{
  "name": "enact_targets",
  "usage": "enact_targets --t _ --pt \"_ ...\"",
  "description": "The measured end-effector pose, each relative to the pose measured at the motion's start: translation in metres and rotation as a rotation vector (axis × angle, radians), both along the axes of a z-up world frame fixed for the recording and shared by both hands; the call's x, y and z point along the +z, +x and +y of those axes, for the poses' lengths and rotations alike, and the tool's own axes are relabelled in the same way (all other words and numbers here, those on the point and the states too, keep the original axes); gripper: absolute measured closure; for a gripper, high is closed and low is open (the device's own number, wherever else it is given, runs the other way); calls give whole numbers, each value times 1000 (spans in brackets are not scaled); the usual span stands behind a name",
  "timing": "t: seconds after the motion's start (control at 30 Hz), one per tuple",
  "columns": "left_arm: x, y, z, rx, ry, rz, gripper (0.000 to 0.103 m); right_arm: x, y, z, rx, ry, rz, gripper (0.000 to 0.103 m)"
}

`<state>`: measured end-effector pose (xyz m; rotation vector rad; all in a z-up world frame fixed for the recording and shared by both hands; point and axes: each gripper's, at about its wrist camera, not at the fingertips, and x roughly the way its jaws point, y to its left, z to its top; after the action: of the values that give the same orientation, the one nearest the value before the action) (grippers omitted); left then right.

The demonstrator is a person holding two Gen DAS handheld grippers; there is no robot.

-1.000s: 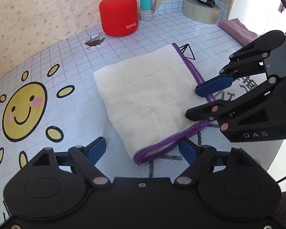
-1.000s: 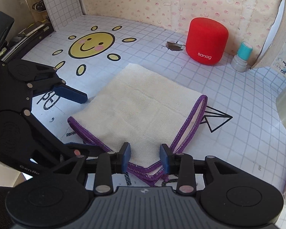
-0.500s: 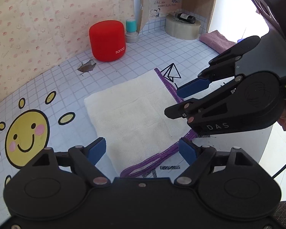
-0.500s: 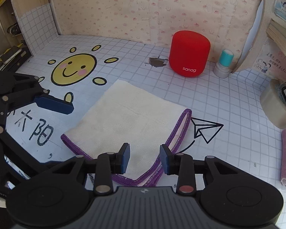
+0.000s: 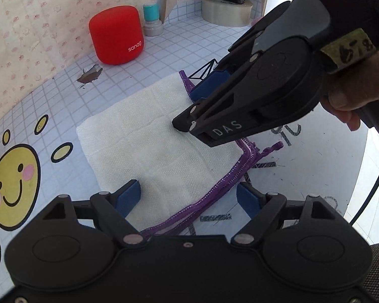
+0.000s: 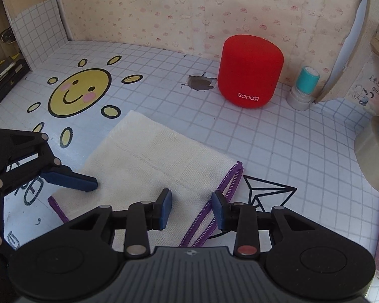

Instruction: Fold towel

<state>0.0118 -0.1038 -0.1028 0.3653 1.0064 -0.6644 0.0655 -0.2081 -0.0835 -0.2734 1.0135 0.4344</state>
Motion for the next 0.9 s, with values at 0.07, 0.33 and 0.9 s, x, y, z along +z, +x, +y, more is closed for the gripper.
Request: enact_targets --t 0.07,0.33,0.9 --pt "0 1 7 33 -2 5 19 -1 1 6 26 2 1 67" --pt "-1 2 45 185 2 18 19 -3 7 44 112 18 -10 67" --pt "36 2 82 474 76 -49 19 34 -11 56 59 52 -62 23"
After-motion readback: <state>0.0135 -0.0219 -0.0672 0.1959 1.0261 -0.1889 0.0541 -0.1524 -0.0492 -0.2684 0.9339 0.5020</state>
